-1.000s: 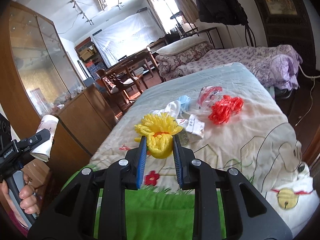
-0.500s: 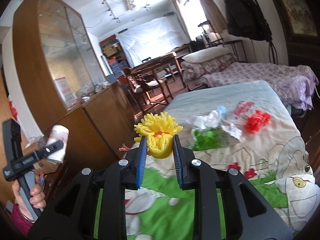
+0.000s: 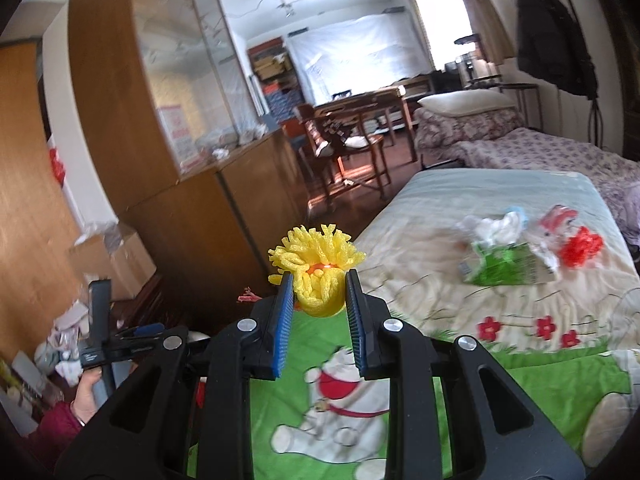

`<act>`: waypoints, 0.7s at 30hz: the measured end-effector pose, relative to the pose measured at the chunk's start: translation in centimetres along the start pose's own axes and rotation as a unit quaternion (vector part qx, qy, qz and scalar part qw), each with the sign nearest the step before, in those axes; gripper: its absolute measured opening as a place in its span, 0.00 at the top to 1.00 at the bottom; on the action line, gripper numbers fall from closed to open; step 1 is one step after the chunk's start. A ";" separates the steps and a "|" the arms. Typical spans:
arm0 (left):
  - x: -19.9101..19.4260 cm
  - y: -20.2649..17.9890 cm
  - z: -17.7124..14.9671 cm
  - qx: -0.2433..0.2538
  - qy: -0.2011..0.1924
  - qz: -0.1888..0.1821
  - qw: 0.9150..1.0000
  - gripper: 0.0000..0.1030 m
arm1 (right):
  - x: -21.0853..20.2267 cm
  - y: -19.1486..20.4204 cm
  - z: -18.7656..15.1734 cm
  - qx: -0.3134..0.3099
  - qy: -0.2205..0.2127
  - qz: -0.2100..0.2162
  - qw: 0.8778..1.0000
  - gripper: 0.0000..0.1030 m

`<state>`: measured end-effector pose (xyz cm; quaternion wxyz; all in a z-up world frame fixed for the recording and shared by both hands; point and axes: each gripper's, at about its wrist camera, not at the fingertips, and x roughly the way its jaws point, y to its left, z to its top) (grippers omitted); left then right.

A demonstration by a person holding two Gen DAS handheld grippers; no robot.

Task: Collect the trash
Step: 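Carry cup and flower to the red wastebasket and open both grippers over it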

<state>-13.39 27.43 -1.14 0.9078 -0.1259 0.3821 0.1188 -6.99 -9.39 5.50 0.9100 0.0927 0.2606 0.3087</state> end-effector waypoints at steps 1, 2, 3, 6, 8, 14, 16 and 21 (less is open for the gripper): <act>0.1 0.6 -0.1 -0.003 0.001 0.007 1.000 0.10 | 0.5 0.7 -0.2 -0.007 0.008 0.004 1.000 0.74; 0.0 1.1 -0.2 -0.006 0.000 0.016 1.000 0.08 | 0.8 1.2 -0.4 -0.011 0.014 0.006 1.000 0.74; -0.1 1.8 -0.3 -0.011 -0.004 0.024 1.000 0.07 | 1.4 1.9 -0.6 -0.019 0.023 0.011 0.999 0.74; -0.5 3.6 -0.4 -0.025 -0.015 0.039 0.999 0.06 | 2.5 3.6 -1.3 -0.032 0.042 0.022 0.998 0.74; -0.9 4.9 -0.7 -0.036 -0.021 0.051 0.998 0.06 | 3.7 5.0 -1.8 -0.042 0.063 0.034 0.997 0.74; -1.9 9.0 -1.3 -0.074 -0.031 0.079 0.994 0.06 | 8.9 9.8 -3.5 -0.073 0.136 0.082 0.985 0.74; -2.0 10.3 -1.5 -0.089 -0.030 0.082 0.992 0.06 | 11.2 12.0 -3.9 -0.087 0.159 0.104 0.978 0.74; -2.3 12.4 -2.1 -0.101 -0.027 0.095 0.990 0.06 | 16.7 16.4 -5.1 -0.123 0.202 0.119 0.964 0.60</act>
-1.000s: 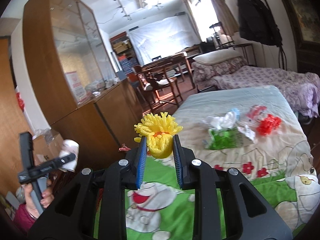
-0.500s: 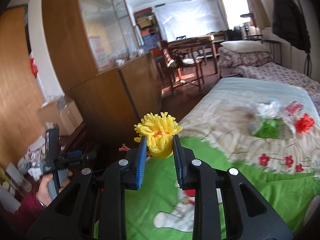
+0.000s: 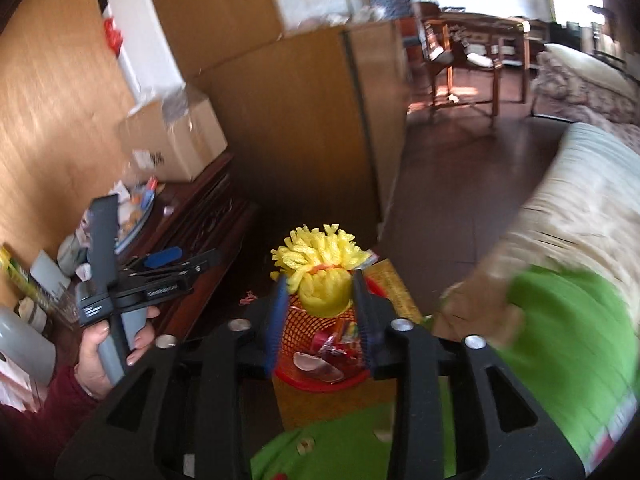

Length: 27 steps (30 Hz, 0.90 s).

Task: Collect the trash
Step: 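Carry cup and flower to the red wastebasket and open both grippers over it, then move both tools back over the quilt toward the green tea bag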

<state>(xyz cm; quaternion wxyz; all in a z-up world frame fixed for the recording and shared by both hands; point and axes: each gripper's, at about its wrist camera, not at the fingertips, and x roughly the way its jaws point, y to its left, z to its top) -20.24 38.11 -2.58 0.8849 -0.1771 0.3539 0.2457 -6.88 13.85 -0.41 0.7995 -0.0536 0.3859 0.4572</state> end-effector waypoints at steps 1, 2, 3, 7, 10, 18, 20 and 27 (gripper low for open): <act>-0.1 0.1 -0.1 0.001 0.000 0.003 1.000 0.06 | 0.4 0.1 0.0 -0.002 0.002 -0.003 1.000 0.60; -0.1 0.3 -0.2 0.001 0.000 0.005 1.000 0.06 | 0.7 0.1 0.0 -0.003 0.003 -0.006 1.000 0.60; -0.1 0.3 -0.3 0.001 0.000 0.005 1.000 0.06 | 0.7 0.0 -0.1 -0.003 0.004 -0.003 1.000 0.60; 0.0 -0.1 -0.5 -0.002 0.005 -0.002 1.000 0.06 | -0.8 -1.2 -0.5 0.007 -0.011 -0.016 1.000 0.59; -0.2 -1.1 -0.6 0.007 0.006 -0.010 1.000 0.06 | -2.2 -2.6 -0.6 0.033 -0.027 -0.019 0.999 0.59; -2.4 -6.0 -0.1 0.063 -0.013 -0.024 0.998 0.06 | -7.7 -5.9 -1.2 0.068 -0.092 -0.047 0.992 0.52; -3.0 -7.7 0.1 0.080 -0.019 -0.032 0.996 0.06 | -9.3 -7.2 -1.7 0.079 -0.106 -0.058 0.989 0.52; -4.6 -14.9 0.7 0.143 -0.031 -0.071 0.987 0.06 | -15.4 -12.8 -4.6 0.130 -0.168 -0.124 0.969 0.34</act>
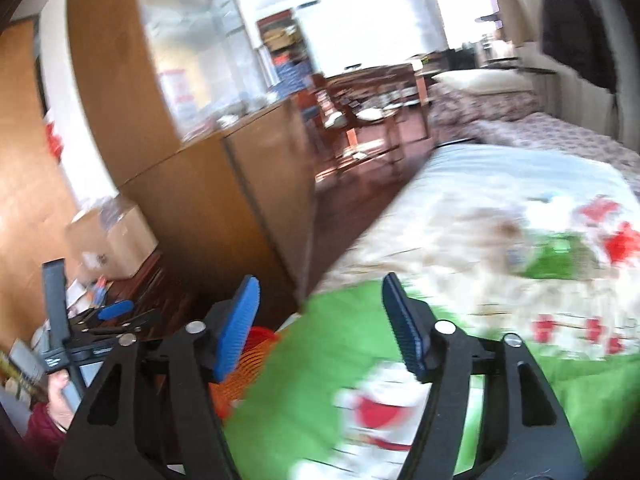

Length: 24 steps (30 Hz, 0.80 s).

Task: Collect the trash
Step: 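Move both tools back over the quilt toward the green tea bag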

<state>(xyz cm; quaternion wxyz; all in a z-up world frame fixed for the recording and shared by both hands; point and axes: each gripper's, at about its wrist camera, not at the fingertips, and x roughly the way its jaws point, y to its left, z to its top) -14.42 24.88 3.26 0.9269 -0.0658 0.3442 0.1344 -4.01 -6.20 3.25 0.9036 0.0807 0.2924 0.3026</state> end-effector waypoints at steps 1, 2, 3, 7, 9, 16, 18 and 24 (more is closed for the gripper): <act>0.1 -0.9 0.3 0.009 -0.001 -0.006 1.000 0.06 | -0.6 -1.0 0.0 0.007 -0.006 -0.008 1.000 0.33; 0.2 -2.6 0.9 0.024 -0.002 -0.013 1.000 0.06 | -1.4 -2.7 -0.1 0.020 -0.016 -0.022 0.999 0.31; 0.4 -4.0 1.3 0.038 -0.003 -0.020 0.999 0.06 | -1.8 -3.8 -0.1 0.029 -0.021 -0.031 0.999 0.30; 1.3 -10.4 3.0 0.101 -0.009 -0.045 0.994 0.06 | -3.9 -10.5 -0.3 0.089 -0.042 -0.097 0.990 0.29; 2.0 -14.2 4.0 0.135 -0.013 -0.064 0.989 0.06 | -4.9 -14.3 -0.4 0.127 -0.050 -0.134 0.981 0.29; 5.6 -26.8 6.5 0.219 -0.006 -0.134 0.967 0.06 | -7.8 -23.2 -1.7 0.249 -0.103 -0.193 0.943 0.27; 6.8 -31.3 6.6 0.252 -0.007 -0.150 0.956 0.06 | -8.3 -24.5 -2.5 0.289 -0.123 -0.189 0.930 0.26; 11.4 -41.0 6.0 0.351 0.002 -0.170 0.921 0.06 | -8.3 -25.6 -2.8 0.296 -0.137 -0.185 0.927 0.25</act>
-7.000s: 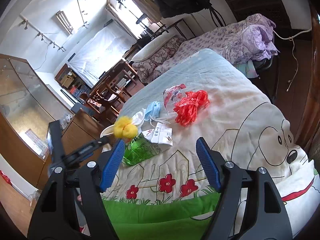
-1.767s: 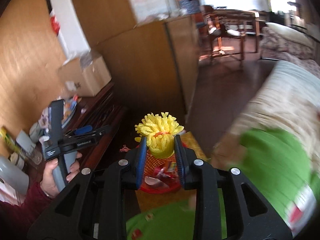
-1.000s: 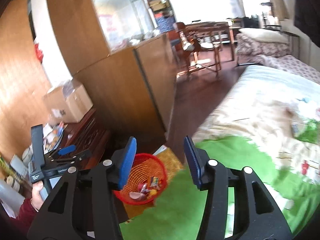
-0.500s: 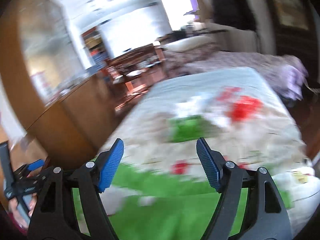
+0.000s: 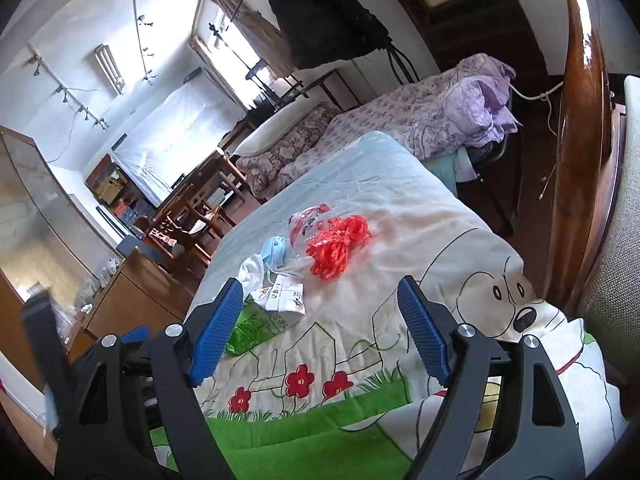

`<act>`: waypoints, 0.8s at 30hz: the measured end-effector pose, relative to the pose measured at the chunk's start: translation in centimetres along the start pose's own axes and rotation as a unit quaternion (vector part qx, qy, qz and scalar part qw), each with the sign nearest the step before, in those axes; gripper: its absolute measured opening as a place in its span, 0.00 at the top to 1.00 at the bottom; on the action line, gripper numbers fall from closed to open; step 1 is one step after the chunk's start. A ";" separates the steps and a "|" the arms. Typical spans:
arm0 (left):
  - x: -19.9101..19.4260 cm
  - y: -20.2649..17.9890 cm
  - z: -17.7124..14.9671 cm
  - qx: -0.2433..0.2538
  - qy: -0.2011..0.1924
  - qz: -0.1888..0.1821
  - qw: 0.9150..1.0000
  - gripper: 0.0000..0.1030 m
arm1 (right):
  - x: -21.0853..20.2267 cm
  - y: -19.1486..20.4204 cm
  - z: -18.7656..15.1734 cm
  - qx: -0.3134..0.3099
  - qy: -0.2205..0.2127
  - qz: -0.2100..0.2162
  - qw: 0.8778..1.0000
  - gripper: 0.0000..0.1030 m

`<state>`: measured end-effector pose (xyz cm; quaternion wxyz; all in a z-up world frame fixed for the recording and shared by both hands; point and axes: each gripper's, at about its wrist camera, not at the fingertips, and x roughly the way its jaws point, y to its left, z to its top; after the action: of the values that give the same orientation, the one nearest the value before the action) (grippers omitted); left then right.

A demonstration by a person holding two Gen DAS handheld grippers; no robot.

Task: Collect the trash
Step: 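Move both tools back over the quilt toward the green tea bag, then grasp the green tea drink bag with the left gripper while the right gripper grasps the red yarn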

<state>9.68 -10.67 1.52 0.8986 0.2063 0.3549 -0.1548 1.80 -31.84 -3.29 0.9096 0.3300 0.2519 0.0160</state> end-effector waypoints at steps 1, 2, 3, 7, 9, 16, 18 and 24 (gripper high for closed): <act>0.9 -0.4 0.3 0.008 0.006 -0.005 1.000 0.06 | -0.1 0.0 -0.2 0.000 -0.001 0.001 1.000 0.24; 2.2 -0.9 0.9 0.016 0.014 -0.012 1.000 0.06 | -0.1 0.0 -0.3 0.002 -0.002 0.002 1.000 0.24; 3.2 -1.2 1.2 0.021 0.019 -0.020 0.999 0.06 | -0.1 -0.2 -0.5 0.005 -0.002 0.003 1.000 0.24; 6.4 -1.9 1.7 0.033 0.041 -0.052 0.997 0.06 | -0.5 -0.5 -0.7 0.021 -0.001 0.010 1.000 0.24; 7.9 -1.9 0.9 0.023 0.064 -0.061 0.996 0.06 | -0.6 -0.5 -0.7 0.022 0.001 0.011 1.000 0.23; 5.2 -1.0 -1.3 -0.022 0.048 -0.213 0.976 0.06 | -0.8 -0.3 -0.9 0.025 -0.006 0.016 1.000 0.23; 4.2 -0.6 -1.9 -0.038 0.031 -0.224 0.973 0.06 | -1.0 -0.5 -0.9 0.032 -0.010 0.018 0.999 0.23; 5.2 -0.3 -1.9 -0.051 0.038 -0.194 0.979 0.06 | -1.1 -0.9 -0.8 0.048 -0.011 0.019 0.999 0.23</act>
<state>12.12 -10.77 -3.49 0.8466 0.0932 0.4297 -0.2998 0.33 -32.30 -3.90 0.8950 0.3778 0.2364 0.0180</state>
